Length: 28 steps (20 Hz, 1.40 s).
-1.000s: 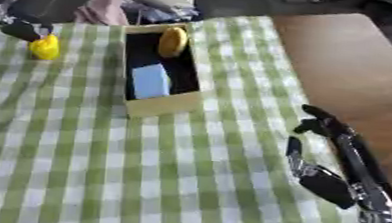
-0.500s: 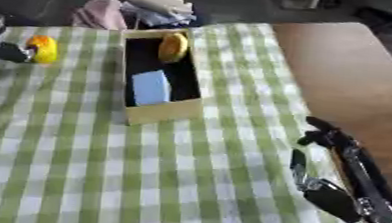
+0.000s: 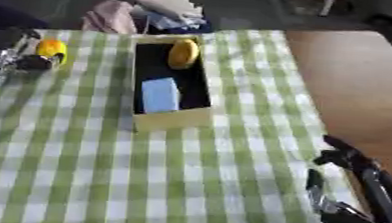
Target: Pick up objects on the table and place them in the box.
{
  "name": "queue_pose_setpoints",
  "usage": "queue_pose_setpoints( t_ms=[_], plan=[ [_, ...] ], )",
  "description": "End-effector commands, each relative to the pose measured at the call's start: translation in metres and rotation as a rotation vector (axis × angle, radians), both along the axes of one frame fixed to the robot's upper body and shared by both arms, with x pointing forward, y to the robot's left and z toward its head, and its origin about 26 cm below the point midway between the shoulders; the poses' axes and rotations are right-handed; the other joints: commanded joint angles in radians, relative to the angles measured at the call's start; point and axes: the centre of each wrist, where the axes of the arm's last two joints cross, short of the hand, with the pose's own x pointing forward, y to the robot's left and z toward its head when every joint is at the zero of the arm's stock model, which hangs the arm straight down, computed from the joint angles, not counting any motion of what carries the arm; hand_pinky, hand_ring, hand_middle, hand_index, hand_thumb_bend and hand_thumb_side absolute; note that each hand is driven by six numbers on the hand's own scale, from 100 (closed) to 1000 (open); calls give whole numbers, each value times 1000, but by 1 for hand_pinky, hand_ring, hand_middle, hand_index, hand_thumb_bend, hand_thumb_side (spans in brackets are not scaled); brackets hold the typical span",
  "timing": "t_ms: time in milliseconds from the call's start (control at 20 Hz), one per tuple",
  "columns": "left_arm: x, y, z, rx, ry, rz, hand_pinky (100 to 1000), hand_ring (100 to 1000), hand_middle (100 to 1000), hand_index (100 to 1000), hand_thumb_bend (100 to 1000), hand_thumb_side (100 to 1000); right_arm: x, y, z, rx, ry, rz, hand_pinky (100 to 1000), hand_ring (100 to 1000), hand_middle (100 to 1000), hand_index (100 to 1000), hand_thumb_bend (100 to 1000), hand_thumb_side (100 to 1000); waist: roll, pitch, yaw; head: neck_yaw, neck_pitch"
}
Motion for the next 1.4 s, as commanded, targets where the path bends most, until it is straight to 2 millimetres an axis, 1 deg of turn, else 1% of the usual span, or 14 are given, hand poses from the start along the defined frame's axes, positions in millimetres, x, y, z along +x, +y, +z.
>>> queue_pose_setpoints(
  t_ms=[50,150,200,250,300,350,500,650,800,1000,1150,1250,1350,1400],
  plan=[
    [-1,4,10,28,5,8,725,670,741,811,300,222,1,1,8,3,-25,9,871,839,630,924,100,328,-5,-2,0,26,-21],
    [-1,3,11,46,-14,11,701,620,684,760,261,208,1,1,7,3,-24,9,871,839,630,924,100,328,-5,-4,0,29,-22],
    [-1,2,12,59,-35,12,679,584,638,728,197,195,1,1,7,2,-24,9,871,839,630,924,100,332,-5,-5,1,27,-21],
    [0,2,14,72,-59,14,669,564,614,712,167,186,1,1,7,2,-23,8,871,839,630,924,100,329,-6,-6,1,26,-20],
    [0,1,15,85,-86,16,642,521,559,668,119,177,1,1,7,2,-24,8,871,839,629,924,100,332,-6,-6,2,26,-19],
    [0,0,18,99,-123,18,634,510,545,657,109,175,1,0,7,2,-24,7,871,839,629,924,100,332,-6,-7,2,27,-18],
    [1,-4,25,129,-235,23,578,448,461,567,100,161,1,0,6,1,-24,6,871,838,628,923,100,331,-6,-10,4,29,-17],
    [1,-14,39,146,-356,-10,555,416,417,526,100,152,1,0,6,-1,-24,4,871,838,628,923,100,333,-4,-13,8,29,-16],
    [3,-41,60,154,-461,-132,562,422,418,527,100,148,1,-1,6,-4,-26,4,871,838,628,923,100,340,-1,-17,13,31,-18],
    [4,-96,84,135,-511,-371,570,432,427,534,100,146,1,1,6,-7,-25,16,871,838,628,923,100,340,-1,-21,13,33,-23],
    [6,-140,86,128,-485,-534,584,445,442,546,100,147,1,2,6,-8,-25,21,871,838,628,923,100,342,-1,-23,10,39,-30],
    [7,-161,84,135,-455,-612,599,460,460,562,100,148,1,3,6,-9,-25,27,871,839,628,923,100,342,-2,-24,8,40,-34],
    [10,-177,78,150,-402,-665,615,481,487,590,100,156,1,4,6,-10,-24,31,871,838,628,923,100,341,-3,-25,3,42,-37],
    [12,-182,74,156,-377,-676,620,487,495,599,100,159,1,4,6,-10,-23,32,871,839,628,923,100,341,-3,-25,1,42,-39]
  ],
)
